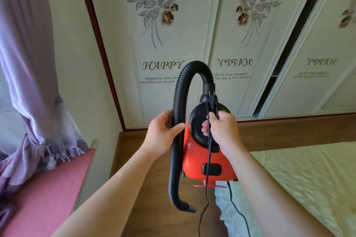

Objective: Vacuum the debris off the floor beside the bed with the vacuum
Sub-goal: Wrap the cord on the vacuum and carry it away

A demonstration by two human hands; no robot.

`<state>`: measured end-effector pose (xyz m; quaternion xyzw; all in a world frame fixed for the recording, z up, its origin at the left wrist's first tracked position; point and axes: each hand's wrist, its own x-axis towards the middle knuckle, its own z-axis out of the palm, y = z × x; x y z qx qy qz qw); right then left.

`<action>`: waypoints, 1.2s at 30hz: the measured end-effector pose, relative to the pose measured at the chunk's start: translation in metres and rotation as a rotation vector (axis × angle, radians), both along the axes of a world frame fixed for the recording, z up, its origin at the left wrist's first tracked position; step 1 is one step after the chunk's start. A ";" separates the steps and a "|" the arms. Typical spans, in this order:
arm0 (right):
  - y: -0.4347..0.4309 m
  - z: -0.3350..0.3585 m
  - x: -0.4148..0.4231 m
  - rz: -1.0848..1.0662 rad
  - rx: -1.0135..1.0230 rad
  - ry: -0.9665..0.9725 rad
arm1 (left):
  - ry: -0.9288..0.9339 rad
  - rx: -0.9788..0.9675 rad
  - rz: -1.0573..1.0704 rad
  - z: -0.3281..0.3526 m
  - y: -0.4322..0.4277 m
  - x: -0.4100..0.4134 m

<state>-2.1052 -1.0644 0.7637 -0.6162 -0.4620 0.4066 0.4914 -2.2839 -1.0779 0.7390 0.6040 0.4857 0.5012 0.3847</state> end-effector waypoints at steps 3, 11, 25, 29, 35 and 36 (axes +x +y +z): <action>0.033 -0.002 -0.012 -0.034 0.001 -0.005 | 0.018 0.007 -0.015 -0.006 0.040 -0.011; 0.130 -0.011 -0.043 -0.199 0.015 -0.024 | 0.101 0.021 -0.166 -0.018 0.157 -0.043; 0.307 -0.014 0.020 -0.269 0.019 -0.004 | 0.113 0.088 -0.324 -0.010 0.353 0.026; 0.362 -0.014 0.057 -0.278 0.010 -0.001 | 0.056 0.037 -0.271 -0.012 0.408 0.061; 0.433 0.005 0.105 -0.328 0.051 0.011 | 0.054 0.025 -0.253 0.005 0.486 0.113; 0.445 0.007 0.113 -0.341 0.056 0.012 | 0.056 0.019 -0.265 0.008 0.500 0.121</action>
